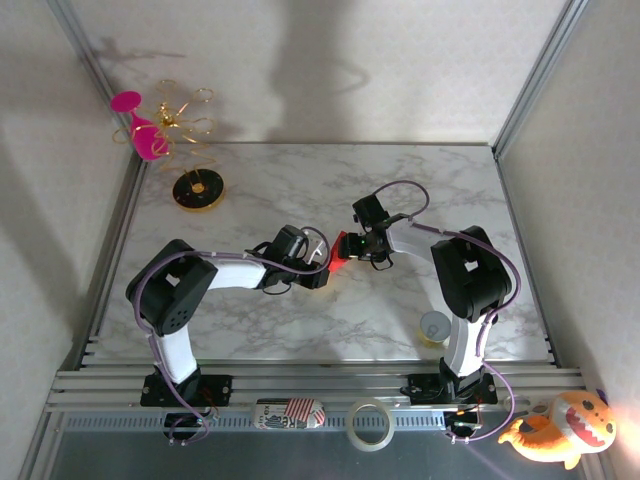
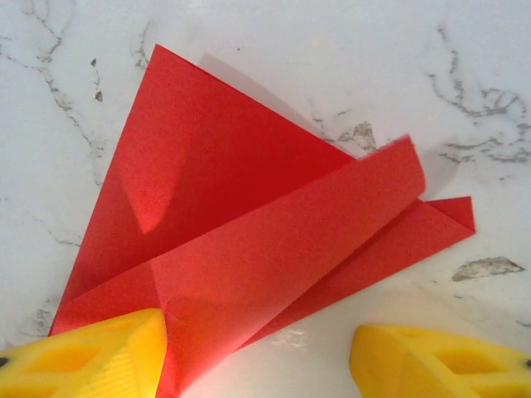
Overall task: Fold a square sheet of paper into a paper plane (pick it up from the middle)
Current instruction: Fold the wing for the fifth time at the center of the table.
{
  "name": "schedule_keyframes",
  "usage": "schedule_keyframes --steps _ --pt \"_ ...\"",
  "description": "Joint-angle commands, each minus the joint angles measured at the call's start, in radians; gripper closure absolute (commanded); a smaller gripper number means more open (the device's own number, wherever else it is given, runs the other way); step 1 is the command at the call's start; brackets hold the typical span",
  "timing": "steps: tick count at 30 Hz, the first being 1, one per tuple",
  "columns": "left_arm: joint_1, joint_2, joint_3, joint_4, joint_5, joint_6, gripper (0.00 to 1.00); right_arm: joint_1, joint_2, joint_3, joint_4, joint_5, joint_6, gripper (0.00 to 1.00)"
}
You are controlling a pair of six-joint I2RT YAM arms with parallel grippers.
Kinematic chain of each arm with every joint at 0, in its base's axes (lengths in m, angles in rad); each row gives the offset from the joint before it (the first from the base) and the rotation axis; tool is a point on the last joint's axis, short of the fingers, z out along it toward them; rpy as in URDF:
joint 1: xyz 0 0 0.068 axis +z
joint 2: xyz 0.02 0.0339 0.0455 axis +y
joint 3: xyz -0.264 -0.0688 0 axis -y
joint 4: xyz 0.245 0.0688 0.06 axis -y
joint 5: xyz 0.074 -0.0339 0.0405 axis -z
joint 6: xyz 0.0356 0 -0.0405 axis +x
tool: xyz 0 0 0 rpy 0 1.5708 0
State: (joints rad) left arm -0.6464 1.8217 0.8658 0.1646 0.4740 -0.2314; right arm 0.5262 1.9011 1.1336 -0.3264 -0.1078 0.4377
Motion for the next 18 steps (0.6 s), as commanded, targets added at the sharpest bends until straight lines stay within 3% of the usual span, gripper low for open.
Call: schedule_keyframes --steps 1,9,18 --pt "0.006 0.024 0.024 -0.023 0.004 0.012 0.75 0.024 0.18 -0.061 0.061 -0.052 -0.003 0.34" --pt "0.038 0.031 0.017 0.002 0.051 -0.071 0.84 0.014 0.172 -0.058 0.087 -0.1 -0.002 0.31" --pt "0.09 0.057 -0.024 0.121 0.191 -0.261 0.87 -0.038 0.098 -0.152 0.246 -0.292 -0.011 0.28"
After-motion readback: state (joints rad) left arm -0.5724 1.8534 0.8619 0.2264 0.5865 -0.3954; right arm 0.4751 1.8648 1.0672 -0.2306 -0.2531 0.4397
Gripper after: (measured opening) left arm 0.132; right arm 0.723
